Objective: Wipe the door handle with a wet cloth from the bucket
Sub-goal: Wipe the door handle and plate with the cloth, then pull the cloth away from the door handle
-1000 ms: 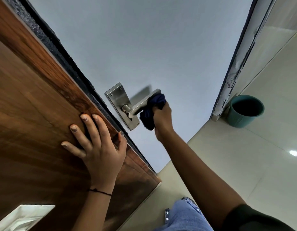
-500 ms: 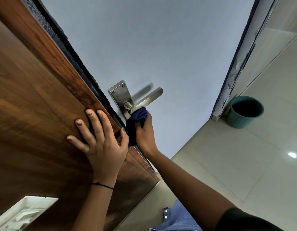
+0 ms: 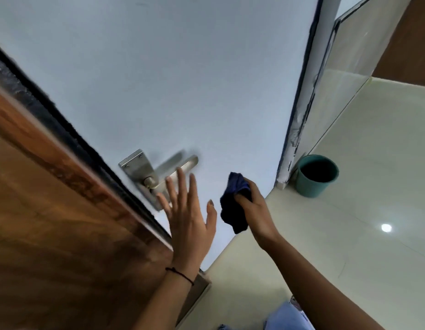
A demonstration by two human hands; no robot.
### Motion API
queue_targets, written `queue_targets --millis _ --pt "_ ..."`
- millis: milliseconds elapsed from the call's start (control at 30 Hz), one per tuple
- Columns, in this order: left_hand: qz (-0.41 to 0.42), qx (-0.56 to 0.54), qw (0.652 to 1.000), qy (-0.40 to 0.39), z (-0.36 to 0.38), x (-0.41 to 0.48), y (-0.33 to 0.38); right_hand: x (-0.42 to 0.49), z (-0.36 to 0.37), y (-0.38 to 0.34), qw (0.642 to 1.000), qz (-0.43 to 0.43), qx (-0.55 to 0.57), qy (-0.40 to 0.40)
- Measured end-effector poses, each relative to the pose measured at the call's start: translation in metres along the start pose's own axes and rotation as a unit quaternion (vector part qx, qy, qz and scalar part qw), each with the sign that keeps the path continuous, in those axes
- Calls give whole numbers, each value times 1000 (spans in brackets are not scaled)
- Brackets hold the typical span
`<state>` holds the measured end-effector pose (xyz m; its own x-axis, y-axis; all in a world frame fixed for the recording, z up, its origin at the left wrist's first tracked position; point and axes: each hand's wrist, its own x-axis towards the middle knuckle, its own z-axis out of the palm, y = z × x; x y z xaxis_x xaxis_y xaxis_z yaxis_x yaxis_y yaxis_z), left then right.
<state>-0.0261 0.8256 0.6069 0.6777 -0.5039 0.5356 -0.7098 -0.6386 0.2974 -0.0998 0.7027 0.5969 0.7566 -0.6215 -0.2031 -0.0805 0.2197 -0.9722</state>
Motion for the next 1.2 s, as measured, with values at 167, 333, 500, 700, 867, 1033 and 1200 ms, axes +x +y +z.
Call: queue_targets --millis 167,333,500,700,867,1033,1200 --pt "-129 -325 912 -213 52 20 90 -1 -108 -6 980 79 178 26" --pt "-145 -432 821 -344 108 39 192 2 -219 -25 960 100 260 27" --pt "-149 -450 806 -355 160 53 307 12 -328 -43 982 88 159 39" --pt "-188 -501 750 -389 215 78 397 36 -441 -54 989 70 55 118" --pt "-345 -571 575 -474 290 109 427 94 -511 -44 966 160 153 136" --pt "-445 -572 513 -461 406 141 443 195 -564 -14 941 232 180 166" --pt "-517 -522 518 -438 531 166 454 317 -619 37 932 305 119 155"
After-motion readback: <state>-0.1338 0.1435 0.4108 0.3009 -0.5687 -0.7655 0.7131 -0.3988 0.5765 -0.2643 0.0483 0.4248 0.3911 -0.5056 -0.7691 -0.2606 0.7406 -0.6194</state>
